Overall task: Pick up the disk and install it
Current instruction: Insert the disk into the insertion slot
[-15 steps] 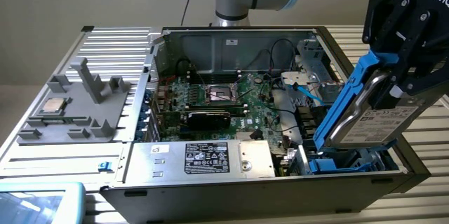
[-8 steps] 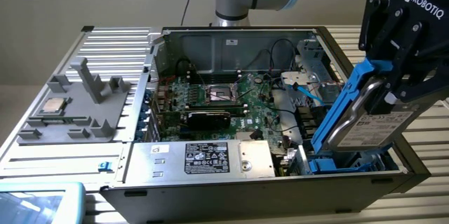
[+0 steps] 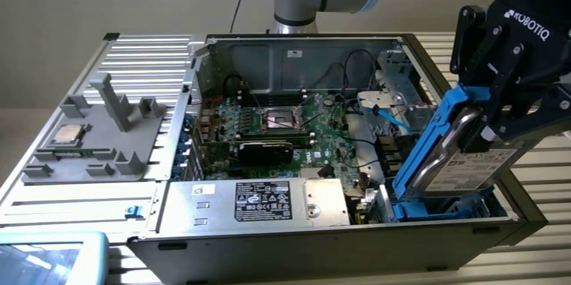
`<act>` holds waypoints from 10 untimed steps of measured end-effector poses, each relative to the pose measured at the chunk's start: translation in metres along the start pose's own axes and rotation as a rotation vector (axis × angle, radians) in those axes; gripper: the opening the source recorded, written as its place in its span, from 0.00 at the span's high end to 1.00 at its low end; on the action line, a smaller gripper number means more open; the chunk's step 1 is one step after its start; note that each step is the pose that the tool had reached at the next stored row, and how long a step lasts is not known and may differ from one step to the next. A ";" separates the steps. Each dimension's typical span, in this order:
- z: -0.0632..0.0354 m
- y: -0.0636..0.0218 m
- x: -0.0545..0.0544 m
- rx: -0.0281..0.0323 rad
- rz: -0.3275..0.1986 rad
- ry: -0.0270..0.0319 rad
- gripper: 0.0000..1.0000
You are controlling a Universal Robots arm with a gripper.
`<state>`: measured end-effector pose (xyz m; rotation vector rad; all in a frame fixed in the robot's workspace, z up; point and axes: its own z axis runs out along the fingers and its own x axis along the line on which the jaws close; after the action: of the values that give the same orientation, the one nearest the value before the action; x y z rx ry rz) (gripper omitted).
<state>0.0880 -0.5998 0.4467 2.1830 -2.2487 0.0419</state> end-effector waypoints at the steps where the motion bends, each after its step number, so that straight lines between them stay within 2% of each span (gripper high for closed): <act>1: 0.0003 0.0000 -0.001 0.0000 0.000 0.0000 0.63; 10: 0.0059 0.0003 -0.008 0.0000 0.000 0.0000 0.63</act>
<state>0.0880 -0.5914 0.4406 2.1831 -2.2485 0.0419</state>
